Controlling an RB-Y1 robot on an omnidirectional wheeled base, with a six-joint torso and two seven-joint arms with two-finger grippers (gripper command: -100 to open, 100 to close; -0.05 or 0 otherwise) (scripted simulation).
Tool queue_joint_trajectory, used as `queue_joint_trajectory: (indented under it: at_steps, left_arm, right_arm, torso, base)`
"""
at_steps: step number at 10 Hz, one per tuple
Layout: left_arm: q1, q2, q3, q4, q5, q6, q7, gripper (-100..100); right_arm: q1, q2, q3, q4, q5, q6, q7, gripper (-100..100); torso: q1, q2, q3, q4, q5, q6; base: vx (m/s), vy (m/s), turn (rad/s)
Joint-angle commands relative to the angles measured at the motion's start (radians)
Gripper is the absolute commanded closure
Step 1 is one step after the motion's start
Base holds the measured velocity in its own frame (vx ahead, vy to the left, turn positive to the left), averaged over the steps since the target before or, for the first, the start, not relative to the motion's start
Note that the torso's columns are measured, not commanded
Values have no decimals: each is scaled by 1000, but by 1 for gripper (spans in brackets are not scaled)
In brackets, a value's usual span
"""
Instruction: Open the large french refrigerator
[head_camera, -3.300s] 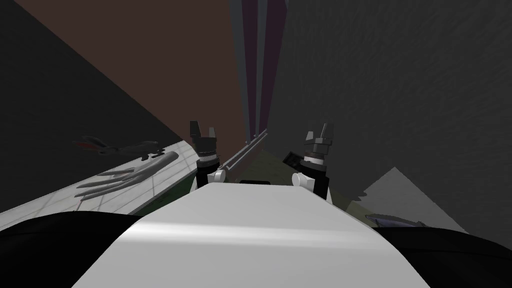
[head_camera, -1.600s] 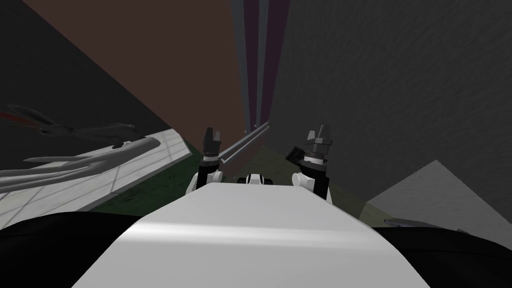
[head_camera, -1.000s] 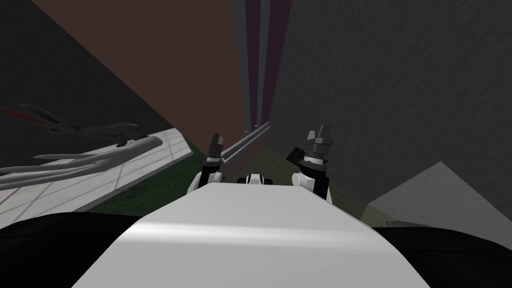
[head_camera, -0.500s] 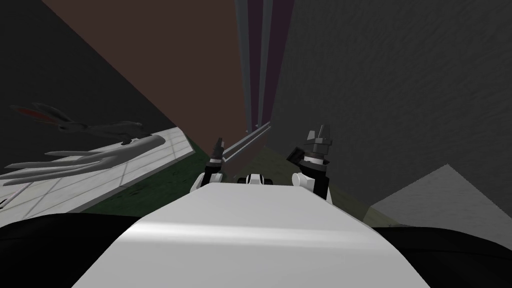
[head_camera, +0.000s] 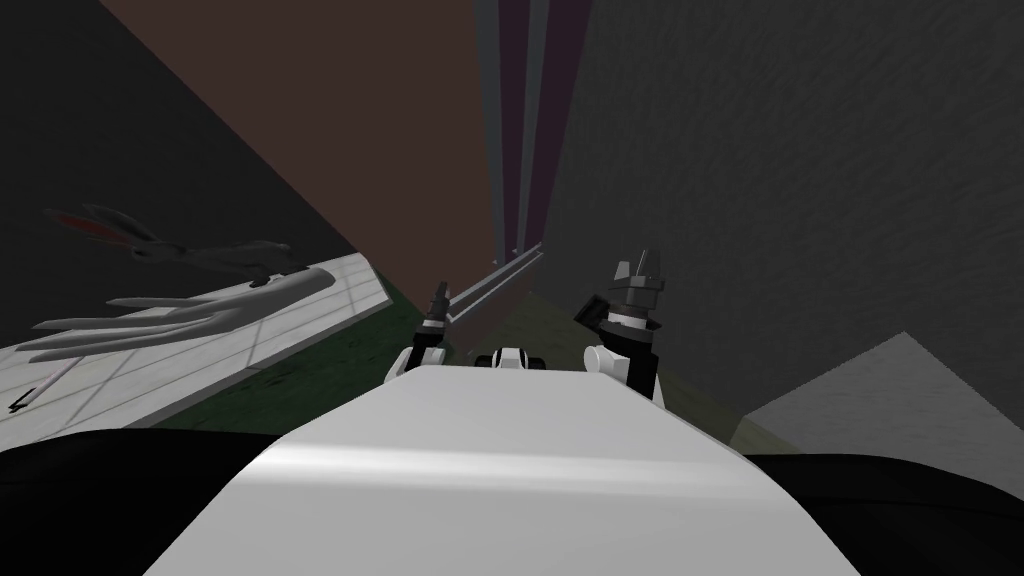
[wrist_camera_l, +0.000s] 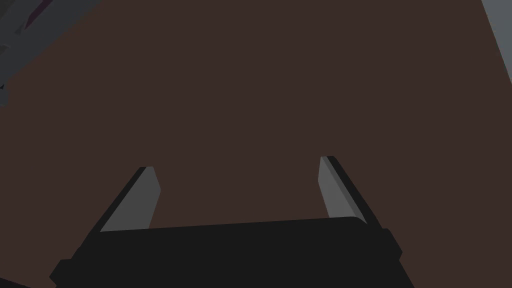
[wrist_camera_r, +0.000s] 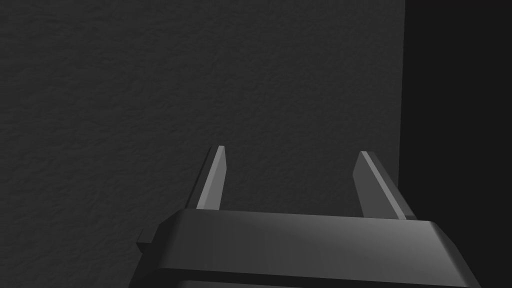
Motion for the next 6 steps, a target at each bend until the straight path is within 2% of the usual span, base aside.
queue_joint_trajectory:
  at_steps: [1, 6]
  left_arm:
    - [-9, -6, 6, 76, 0, 2, -5, -100]
    - [-37, -18, 24, 226, 2, 10, -9, -100]
  right_arm:
    - [0, 0, 0, 0, 0, 0, 0, 0]
    - [0, 0, 0, 0, 0, 0, 0, 0]
  torso:
    - [0, 0, 0, 0, 0, 0]
    - [0, 0, 0, 0, 0, 0]
  base:
    - [-8, -3, 42]
    - [-7, -2, 31]
